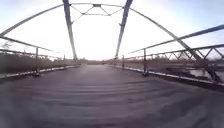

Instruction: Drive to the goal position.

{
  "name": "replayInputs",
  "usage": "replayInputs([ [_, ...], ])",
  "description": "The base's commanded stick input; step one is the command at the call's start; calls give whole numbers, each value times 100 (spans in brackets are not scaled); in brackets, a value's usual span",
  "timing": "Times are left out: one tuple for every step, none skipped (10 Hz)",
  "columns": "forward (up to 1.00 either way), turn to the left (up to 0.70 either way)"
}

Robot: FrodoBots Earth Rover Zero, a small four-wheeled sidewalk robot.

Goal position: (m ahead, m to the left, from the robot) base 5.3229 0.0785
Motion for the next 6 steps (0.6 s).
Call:
replayInputs([
  [100,3],
  [100,3],
  [100,3],
  [100,3],
  [100,2],
  [100,1],
])
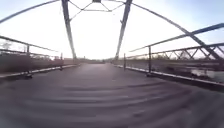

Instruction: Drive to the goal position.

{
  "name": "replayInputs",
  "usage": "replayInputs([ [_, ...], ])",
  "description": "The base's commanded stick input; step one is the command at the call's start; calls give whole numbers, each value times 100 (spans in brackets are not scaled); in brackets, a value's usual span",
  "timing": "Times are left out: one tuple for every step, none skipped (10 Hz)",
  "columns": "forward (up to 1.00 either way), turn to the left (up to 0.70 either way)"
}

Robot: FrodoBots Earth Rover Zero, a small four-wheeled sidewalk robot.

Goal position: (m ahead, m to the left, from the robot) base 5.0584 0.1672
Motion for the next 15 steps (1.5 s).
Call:
replayInputs([
  [100,2],
  [100,3],
  [100,3],
  [100,3],
  [100,3],
  [100,3],
  [100,3],
  [100,3],
  [100,3],
  [100,2],
  [100,1],
  [100,1],
  [100,3],
  [100,8],
  [100,22],
])
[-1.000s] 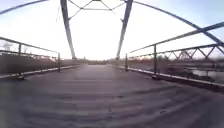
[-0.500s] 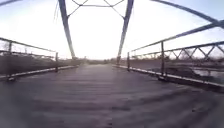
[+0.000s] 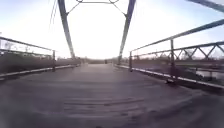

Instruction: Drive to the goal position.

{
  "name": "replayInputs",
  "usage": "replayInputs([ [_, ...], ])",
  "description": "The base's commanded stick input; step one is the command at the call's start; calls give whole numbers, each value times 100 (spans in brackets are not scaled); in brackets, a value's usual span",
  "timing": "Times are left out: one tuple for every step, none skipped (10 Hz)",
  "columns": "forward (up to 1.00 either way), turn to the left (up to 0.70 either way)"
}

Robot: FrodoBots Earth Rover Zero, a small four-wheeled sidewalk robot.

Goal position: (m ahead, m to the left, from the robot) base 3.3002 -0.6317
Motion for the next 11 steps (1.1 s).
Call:
replayInputs([
  [100,35],
  [100,41],
  [100,23],
  [100,3],
  [100,2],
  [100,1],
  [100,1],
  [100,1],
  [100,1],
  [100,1],
  [100,1],
])
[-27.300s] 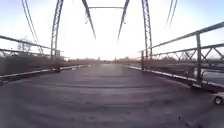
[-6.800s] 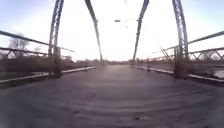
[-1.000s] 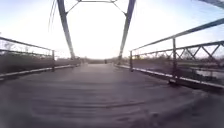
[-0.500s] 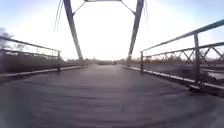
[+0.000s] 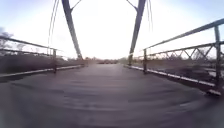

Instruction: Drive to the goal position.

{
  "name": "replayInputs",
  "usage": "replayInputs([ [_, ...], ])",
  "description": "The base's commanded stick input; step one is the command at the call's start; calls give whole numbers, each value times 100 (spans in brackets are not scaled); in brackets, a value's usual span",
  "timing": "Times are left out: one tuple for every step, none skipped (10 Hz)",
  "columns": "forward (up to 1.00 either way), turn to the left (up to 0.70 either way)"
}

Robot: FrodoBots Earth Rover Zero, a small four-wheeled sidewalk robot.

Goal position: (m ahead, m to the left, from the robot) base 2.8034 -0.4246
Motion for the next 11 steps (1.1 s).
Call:
replayInputs([
  [100,1],
  [100,1],
  [100,1],
  [100,1],
  [100,1],
  [100,1],
  [100,1],
  [100,1],
  [100,1],
  [100,1],
  [100,1],
])
